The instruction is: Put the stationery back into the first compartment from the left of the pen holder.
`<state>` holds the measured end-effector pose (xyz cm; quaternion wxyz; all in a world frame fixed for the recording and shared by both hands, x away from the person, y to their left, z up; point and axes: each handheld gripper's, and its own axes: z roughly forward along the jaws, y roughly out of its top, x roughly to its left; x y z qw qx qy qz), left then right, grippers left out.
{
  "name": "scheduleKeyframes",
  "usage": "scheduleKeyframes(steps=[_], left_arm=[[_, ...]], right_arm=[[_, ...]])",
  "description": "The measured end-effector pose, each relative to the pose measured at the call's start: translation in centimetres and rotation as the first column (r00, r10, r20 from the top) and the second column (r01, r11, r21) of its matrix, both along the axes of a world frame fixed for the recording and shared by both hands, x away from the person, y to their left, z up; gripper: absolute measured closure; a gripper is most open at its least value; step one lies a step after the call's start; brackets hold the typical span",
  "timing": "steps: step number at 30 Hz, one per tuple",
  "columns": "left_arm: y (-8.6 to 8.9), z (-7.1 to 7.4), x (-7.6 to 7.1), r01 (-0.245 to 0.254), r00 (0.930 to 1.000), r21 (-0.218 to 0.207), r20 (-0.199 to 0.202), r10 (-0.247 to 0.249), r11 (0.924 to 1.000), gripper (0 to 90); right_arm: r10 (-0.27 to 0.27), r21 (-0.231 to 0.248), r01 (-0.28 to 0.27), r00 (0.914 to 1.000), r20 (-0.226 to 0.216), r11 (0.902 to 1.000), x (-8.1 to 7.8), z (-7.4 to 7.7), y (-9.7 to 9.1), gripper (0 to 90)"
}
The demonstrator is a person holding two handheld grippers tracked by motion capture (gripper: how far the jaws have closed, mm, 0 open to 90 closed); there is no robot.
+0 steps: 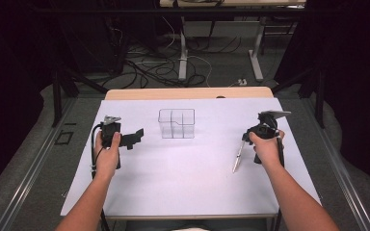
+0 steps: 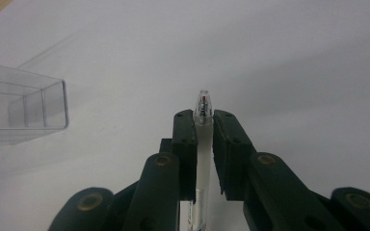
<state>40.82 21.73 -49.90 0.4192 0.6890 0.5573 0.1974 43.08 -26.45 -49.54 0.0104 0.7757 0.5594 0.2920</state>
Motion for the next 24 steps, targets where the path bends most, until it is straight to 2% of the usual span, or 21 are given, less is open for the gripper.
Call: scheduleKeyframes(steps=[1, 3, 4, 5, 6, 8, 9, 10, 12, 15, 16, 17, 19, 24], left_arm=[[0.0, 0.0, 0.0, 0.003, 1.0000, 0.003, -0.001, -0.003, 1.0000, 0.7], [0.0, 0.0, 0.0, 0.000, 1.0000, 0.000, 0.000, 0.000, 1.0000, 0.7], [0.1, 0.0, 0.0, 0.000, 1.0000, 0.002, -0.002, 0.000, 1.0000, 0.7], [0.1, 0.0, 0.0, -0.002, 1.0000, 0.000, 0.000, 0.002, 1.0000, 0.7], [0.1, 0.0, -0.1, -0.002, 1.0000, 0.001, 0.000, 0.002, 1.0000, 0.7], [0.1, 0.0, -0.1, -0.002, 1.0000, -0.001, 0.002, 0.002, 1.0000, 0.7], [0.1, 0.0, -0.1, -0.002, 1.0000, -0.001, 0.002, 0.002, 1.0000, 0.7], [0.1, 0.0, -0.1, -0.002, 1.0000, 0.000, 0.002, 0.002, 1.0000, 0.7], [0.1, 0.0, 0.0, -0.002, 1.0000, 0.002, 0.002, 0.002, 1.0000, 0.7], [0.1, 0.0, 0.0, -0.002, 1.0000, 0.002, 0.001, 0.002, 1.0000, 0.7], [0.2, 0.0, 0.0, -0.002, 1.0000, 0.002, 0.002, 0.002, 1.0000, 0.7], [0.2, 0.0, 0.0, -0.002, 1.0000, 0.001, 0.002, 0.002, 1.0000, 0.7], [0.2, 0.0, 0.0, -0.005, 1.0000, 0.000, 0.007, 0.005, 1.0000, 0.7], [0.2, 0.0, 0.0, -0.002, 1.0000, 0.001, 0.002, 0.002, 1.0000, 0.7]], right_arm=[[0.015, -0.020, -0.015, 0.9999, 0.005, 0.9997, 0.0, 0.1, 0.0, 80.5], [-0.005, -0.025, 0.006, 0.9989, 0.046, 0.9997, 0.0, 0.4, 0.3, 80.5], [0.016, -0.030, -0.014, 0.9985, 0.052, 0.9994, 0.0, 0.6, 0.3, 80.5], [-0.005, -0.046, 0.008, 0.9973, 0.073, 0.9989, 0.0, 0.7, 0.6, 80.5], [0.017, -0.031, -0.015, 0.9967, 0.079, 0.9994, 0.0, 0.9, 0.5, 80.5], [0.013, -0.049, -0.009, 0.9966, 0.081, 0.9987, 0.1, 1.4, 0.8, 80.5], [0.013, -0.023, -0.011, 0.9932, 0.115, 0.9997, 0.1, 1.5, 0.9, 80.4], [0.025, -0.049, -0.019, 0.9932, 0.114, 0.9986, 0.1, 1.7, 1.0, 80.5], [0.016, -0.044, -0.010, 0.9908, 0.135, 0.9990, 0.3, 2.1, 1.3, 80.5], [0.022, -0.078, -0.009, 0.9840, 0.177, 0.9969, 0.4, 2.5, 1.6, 80.6], [0.024, -0.068, -0.012, 0.9826, 0.184, 0.9976, 0.4, 2.7, 1.7, 80.6], [0.039, -0.078, -0.025, 0.9802, 0.194, 0.9967, 0.4, 2.8, 1.8, 80.6], [0.035, -0.099, -0.013, 0.9731, 0.228, 0.9950, 0.4, 3.0, 2.2, 80.7], [0.067, -0.123, -0.032, 0.9529, 0.296, 0.9919, 0.1, 3.6, 2.9, 80.7]])
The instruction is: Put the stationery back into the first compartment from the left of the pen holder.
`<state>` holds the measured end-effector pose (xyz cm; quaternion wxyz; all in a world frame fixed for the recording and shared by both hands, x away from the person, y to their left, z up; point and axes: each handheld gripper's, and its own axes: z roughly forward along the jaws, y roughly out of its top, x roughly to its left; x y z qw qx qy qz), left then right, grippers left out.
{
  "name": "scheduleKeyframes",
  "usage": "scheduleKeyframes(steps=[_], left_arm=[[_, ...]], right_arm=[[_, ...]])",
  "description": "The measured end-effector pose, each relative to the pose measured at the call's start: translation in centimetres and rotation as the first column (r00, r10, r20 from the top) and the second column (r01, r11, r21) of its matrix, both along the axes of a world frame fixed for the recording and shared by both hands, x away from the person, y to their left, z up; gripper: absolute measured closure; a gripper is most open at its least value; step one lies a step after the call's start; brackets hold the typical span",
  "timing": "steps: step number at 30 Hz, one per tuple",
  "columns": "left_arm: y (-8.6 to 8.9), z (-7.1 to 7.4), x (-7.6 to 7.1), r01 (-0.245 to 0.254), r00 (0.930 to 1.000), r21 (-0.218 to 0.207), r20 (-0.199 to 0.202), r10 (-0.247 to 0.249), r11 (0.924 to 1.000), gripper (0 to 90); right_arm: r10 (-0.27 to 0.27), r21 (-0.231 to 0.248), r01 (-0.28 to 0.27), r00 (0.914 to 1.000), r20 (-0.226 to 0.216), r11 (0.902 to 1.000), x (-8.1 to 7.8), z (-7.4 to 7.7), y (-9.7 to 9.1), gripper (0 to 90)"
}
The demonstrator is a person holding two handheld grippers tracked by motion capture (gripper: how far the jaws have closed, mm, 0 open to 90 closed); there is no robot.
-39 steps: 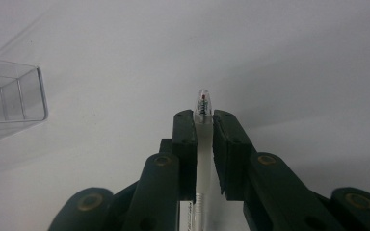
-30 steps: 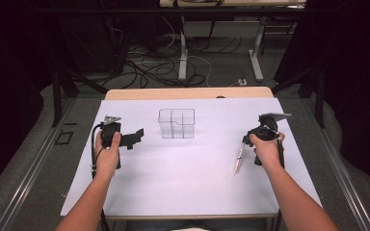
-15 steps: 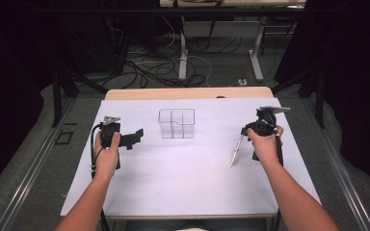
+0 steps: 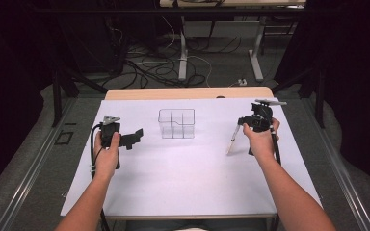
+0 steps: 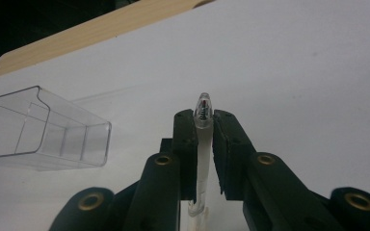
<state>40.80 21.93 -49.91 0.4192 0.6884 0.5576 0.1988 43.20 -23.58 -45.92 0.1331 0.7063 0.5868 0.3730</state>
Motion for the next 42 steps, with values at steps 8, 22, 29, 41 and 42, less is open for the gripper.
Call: scheduleKeyframes(steps=[8, 22, 29, 41, 42], left_arm=[[0.0, 0.0, 0.0, -0.001, 1.0000, -0.001, 0.000, 0.001, 1.0000, 0.7], [0.2, 0.1, 0.0, -0.008, 1.0000, -0.009, 0.004, 0.008, 0.9999, 0.7], [0.4, 0.2, 0.0, -0.012, 0.9999, -0.010, 0.007, 0.012, 0.9999, 0.7], [0.5, 0.3, 0.0, -0.014, 0.9998, -0.013, 0.011, 0.014, 0.9998, 0.7], [0.5, 0.3, 0.0, -0.015, 0.9998, -0.014, 0.011, 0.015, 0.9998, 0.7]], right_arm=[[0.024, -0.024, -0.022, 0.9952, 0.095, 0.9995, -0.1, 1.3, 1.0, 80.7], [0.053, -0.024, -0.049, 0.9787, 0.198, 0.9985, 0.5, 4.5, 2.5, 80.6], [0.066, -0.030, -0.060, 0.9690, 0.238, 0.9977, 1.0, 6.3, 3.9, 80.6], [0.099, -0.035, -0.093, 0.9567, 0.274, 0.9950, 1.9, 9.0, 6.1, 80.7], [0.109, -0.032, -0.104, 0.9563, 0.271, 0.9940, 1.9, 9.2, 6.3, 80.6]])
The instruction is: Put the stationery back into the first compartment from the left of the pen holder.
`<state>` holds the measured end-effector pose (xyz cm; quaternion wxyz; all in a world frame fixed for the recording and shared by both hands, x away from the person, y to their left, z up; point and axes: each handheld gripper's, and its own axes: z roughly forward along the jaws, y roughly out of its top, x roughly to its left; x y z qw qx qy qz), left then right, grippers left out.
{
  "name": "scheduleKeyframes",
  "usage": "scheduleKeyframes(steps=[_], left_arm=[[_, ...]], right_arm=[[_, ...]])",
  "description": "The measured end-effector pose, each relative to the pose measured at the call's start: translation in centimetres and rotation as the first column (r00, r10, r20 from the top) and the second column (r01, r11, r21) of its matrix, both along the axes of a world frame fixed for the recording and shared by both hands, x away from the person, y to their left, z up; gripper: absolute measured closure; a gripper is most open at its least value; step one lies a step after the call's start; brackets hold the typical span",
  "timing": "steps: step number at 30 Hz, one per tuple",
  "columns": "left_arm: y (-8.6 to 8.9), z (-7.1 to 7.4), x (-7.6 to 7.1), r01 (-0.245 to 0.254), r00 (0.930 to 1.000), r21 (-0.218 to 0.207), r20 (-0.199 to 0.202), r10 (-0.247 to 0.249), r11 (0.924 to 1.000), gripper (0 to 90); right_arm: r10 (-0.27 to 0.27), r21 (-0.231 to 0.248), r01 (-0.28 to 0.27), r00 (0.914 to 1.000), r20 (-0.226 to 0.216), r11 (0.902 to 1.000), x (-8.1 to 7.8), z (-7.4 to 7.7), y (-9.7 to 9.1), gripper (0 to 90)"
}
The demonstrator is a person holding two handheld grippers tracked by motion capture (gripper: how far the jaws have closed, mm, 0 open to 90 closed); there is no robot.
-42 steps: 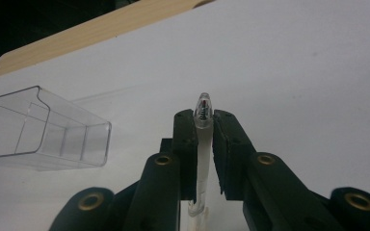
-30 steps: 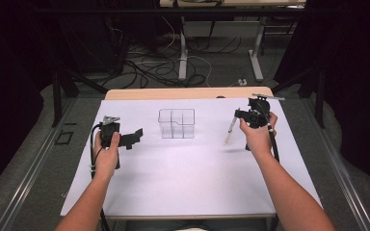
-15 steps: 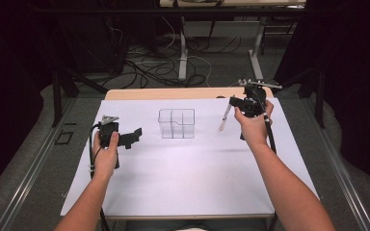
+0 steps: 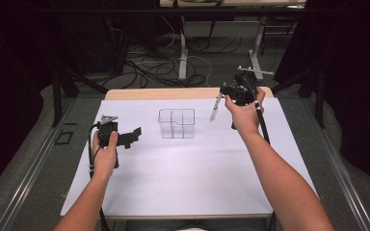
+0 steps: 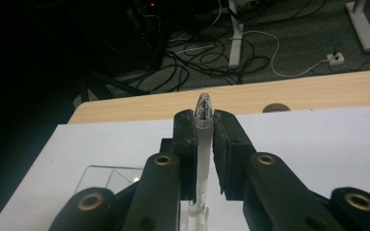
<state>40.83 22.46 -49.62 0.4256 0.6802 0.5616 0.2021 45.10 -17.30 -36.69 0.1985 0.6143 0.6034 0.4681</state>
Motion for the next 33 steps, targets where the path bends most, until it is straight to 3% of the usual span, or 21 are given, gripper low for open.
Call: scheduleKeyframes(steps=[11, 33], left_arm=[[0.2, 0.1, 0.0, -0.001, 1.0000, 0.006, 0.002, 0.001, 1.0000, 0.7], [0.9, 0.3, -0.1, -0.019, 0.9998, -0.009, 0.009, 0.019, 0.9998, 0.7]], right_arm=[[0.028, 0.009, -0.028, 0.9995, 0.017, 0.9996, 0.7, 1.3, 2.5, 80.6], [0.083, 0.004, -0.083, 0.9956, 0.043, 0.9965, 1.9, 2.0, 6.6, 80.6]])
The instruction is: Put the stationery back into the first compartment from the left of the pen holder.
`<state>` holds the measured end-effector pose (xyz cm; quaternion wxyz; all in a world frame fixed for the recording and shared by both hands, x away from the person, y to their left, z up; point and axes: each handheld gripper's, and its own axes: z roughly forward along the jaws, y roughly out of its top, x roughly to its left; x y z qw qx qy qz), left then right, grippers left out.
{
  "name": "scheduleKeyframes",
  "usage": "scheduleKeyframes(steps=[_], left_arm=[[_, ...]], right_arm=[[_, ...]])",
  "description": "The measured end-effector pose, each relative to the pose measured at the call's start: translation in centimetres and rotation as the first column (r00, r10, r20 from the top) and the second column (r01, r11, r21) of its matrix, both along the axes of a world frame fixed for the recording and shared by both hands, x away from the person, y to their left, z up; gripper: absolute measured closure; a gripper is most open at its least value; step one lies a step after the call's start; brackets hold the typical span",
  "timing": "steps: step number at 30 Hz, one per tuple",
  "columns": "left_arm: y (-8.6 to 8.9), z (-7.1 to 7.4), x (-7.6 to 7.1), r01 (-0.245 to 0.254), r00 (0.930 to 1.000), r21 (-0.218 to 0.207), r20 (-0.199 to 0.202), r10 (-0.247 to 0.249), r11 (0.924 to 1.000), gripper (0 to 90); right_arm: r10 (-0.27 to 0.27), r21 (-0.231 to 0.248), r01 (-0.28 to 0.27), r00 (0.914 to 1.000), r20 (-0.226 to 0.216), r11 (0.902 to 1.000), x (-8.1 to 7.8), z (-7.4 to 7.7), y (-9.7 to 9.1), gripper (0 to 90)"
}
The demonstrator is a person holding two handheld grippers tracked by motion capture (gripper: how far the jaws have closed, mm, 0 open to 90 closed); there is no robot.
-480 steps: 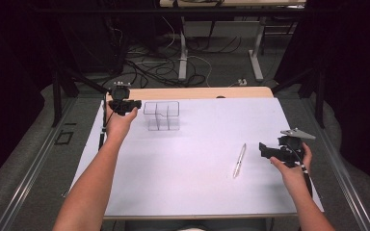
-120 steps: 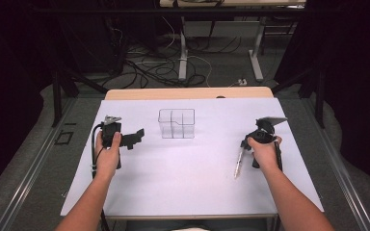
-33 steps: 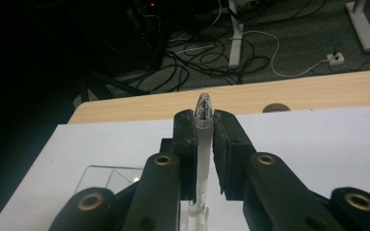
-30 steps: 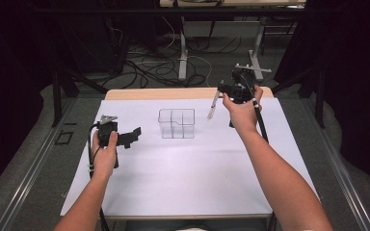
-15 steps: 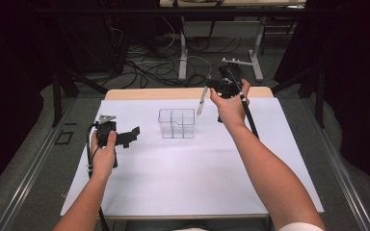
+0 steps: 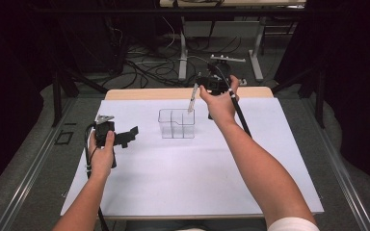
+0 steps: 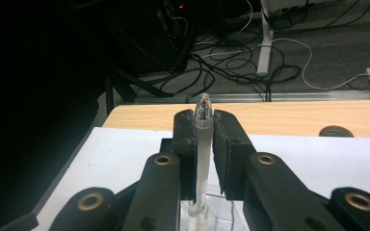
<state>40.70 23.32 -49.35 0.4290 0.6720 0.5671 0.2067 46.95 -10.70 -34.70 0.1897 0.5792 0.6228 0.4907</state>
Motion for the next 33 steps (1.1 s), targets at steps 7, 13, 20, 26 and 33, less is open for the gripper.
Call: scheduleKeyframes(steps=[7, 13, 20, 26, 33], left_arm=[[0.0, 0.0, 0.0, 0.001, 1.0000, 0.000, 0.001, -0.001, 1.0000, 0.7], [-0.1, 0.0, 0.0, 0.006, 1.0000, 0.000, 0.004, -0.006, 1.0000, 0.7], [-0.1, 0.0, -0.1, 0.012, 0.9999, 0.004, 0.001, -0.012, 0.9999, 0.7], [0.0, 0.1, -0.1, 0.014, 0.9999, 0.000, 0.002, -0.014, 0.9999, 0.7], [0.1, 0.0, -0.1, 0.008, 0.9999, -0.008, 0.007, -0.008, 0.9999, 0.7]], right_arm=[[0.020, 0.001, -0.020, 0.9998, -0.001, 0.9998, 0.0, 0.0, 1.2, 80.6], [0.031, -0.005, -0.031, 0.9995, 0.006, 0.9995, 0.1, -0.1, 2.0, 80.6], [0.035, -0.004, -0.035, 0.9994, -0.001, 0.9994, 0.3, -0.5, 3.1, 80.6], [0.049, -0.011, -0.049, 0.9988, -0.006, 0.9987, 0.6, -0.9, 4.0, 80.6], [0.061, -0.016, -0.061, 0.9981, -0.012, 0.9980, 0.9, -1.4, 5.1, 80.6]])
